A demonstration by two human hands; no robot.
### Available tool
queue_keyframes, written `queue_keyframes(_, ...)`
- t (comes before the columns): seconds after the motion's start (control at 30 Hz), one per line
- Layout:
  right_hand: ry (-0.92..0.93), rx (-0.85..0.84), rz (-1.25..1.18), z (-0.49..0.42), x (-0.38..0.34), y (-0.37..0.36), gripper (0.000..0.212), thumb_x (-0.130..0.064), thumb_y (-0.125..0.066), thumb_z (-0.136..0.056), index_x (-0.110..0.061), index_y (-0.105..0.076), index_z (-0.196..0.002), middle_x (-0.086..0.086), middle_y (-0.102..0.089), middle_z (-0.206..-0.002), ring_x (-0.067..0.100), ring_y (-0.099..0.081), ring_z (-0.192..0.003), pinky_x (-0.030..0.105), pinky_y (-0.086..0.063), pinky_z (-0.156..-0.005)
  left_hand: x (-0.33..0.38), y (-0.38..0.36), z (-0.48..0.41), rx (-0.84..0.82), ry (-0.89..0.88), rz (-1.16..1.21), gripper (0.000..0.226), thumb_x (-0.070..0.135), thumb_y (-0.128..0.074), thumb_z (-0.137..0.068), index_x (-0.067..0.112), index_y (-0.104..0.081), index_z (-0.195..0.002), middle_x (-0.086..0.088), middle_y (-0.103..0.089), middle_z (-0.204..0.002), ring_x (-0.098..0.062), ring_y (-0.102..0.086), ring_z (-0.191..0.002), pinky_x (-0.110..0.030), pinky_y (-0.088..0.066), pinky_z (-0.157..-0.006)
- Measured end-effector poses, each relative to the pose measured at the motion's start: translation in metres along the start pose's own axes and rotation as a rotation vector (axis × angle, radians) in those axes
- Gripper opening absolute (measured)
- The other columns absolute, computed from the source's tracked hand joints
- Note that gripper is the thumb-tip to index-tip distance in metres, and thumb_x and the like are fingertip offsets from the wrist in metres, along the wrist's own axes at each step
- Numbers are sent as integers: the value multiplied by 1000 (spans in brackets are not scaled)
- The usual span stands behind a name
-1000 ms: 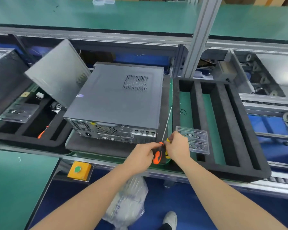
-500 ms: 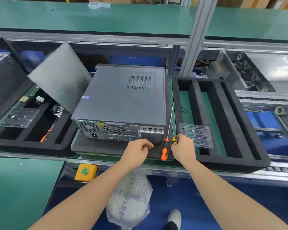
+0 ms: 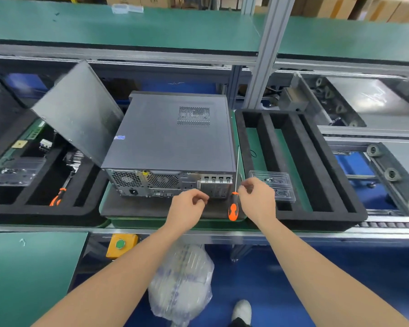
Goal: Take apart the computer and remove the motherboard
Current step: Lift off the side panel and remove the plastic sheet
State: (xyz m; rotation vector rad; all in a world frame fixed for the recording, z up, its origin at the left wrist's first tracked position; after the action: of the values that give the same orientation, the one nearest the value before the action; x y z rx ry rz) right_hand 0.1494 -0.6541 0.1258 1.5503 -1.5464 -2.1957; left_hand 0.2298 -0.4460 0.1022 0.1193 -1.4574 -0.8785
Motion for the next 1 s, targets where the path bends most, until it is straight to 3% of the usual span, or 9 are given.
queue_keyframes(0.1,42,5,-115,7,-36,2,11,-30,-63,-94,-22,-68,-88,-12,-67,-81,6,-63,-79,18,-42,-62,1,23,2,126,42,66,20,19,-60,-97,34,-74,-100,15,-75,-92,-2,-69,-84,-20,-54,-73)
queue_keyframes(0.2,13,-18,-247,19,-63,-4,31,-40,-60,-89,-16,-63,-69,-10,-59,-60,9,-54,-62,26,-43,-58,3,55,7,298,38,42,19,21,-62,-93,35,-75,-94,16,-73,-83,3,-66,-76,-12,-46,-64)
queue_keyframes(0.27,-52,-71,-337,28,-76,-16,36,-42,-58,-88,-17,-60,-61,-6,-56,-55,15,-55,-59,31,-46,-59,5,79,10,392,16,5,18,21,-63,-92,35,-74,-92,17,-71,-80,1,-64,-74,-15,-45,-64)
queue_keyframes(0.33,-174,-241,-478,37,-89,-36,33,-40,-60,-91,-19,-70,-68,-4,-67,-62,19,-67,-69,34,-54,-66,11,103,10,481,-29,-55,19,20,-61,-90,34,-74,-90,17,-70,-79,0,-63,-76,-23,-48,-69)
queue_keyframes(0.4,-366,-461,-627,49,-99,-61,26,-39,-65,-93,-17,-78,-88,0,-77,-81,22,-75,-84,36,-59,-78,20,125,4,543,-102,-149,21,16,-60,-88,32,-75,-88,16,-70,-86,-3,-61,-81,-30,-51,-78)
queue_keyframes(0.53,-598,-663,-846,64,-119,-102,35,-44,-68,-95,-16,-70,-115,6,-72,-116,27,-68,-108,48,-57,-97,34,153,-30,507,-225,-332,22,15,-60,-91,33,-72,-96,7,-67,-105,-18,-58,-96,-42,-44,-94)
queue_keyframes(0.77,-821,-474,-1113,68,-145,-139,45,-49,-74,-91,-15,-69,-119,6,-71,-119,27,-66,-110,53,-55,-97,26,140,-100,158,-365,-501,30,44,-59,-97,41,-65,-126,5,-55,-133,-16,-51,-129,-46,-30,-110)
queue_keyframes(0.9,-880,-222,-1227,74,-154,-151,40,-43,-82,-86,-10,-73,-106,7,-77,-103,23,-75,-93,44,-59,-81,25,127,-125,60,-387,-695,56,68,-41,-96,49,-42,-149,-3,-37,-160,-21,-26,-152,-54,-14,-120)
queue_keyframes(1.0,-835,-47,-1273,76,-160,-159,31,-39,-80,-89,-10,-68,-90,4,-78,-87,20,-76,-84,35,-58,-72,19,122,-132,14,-376,-745,64,75,-24,-96,52,-29,-155,-4,-21,-170,-26,-12,-157,-58,-6,-122)
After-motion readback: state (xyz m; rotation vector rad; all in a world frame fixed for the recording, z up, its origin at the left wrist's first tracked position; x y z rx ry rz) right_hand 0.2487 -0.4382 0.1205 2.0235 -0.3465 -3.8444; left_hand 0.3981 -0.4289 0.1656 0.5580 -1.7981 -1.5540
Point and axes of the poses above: each hand's wrist, its own z-axis away from the middle knuckle, its own y-axis out of the back of the hand, x = y × z, the point moved 6 cm from there along -z, towards the middle knuckle
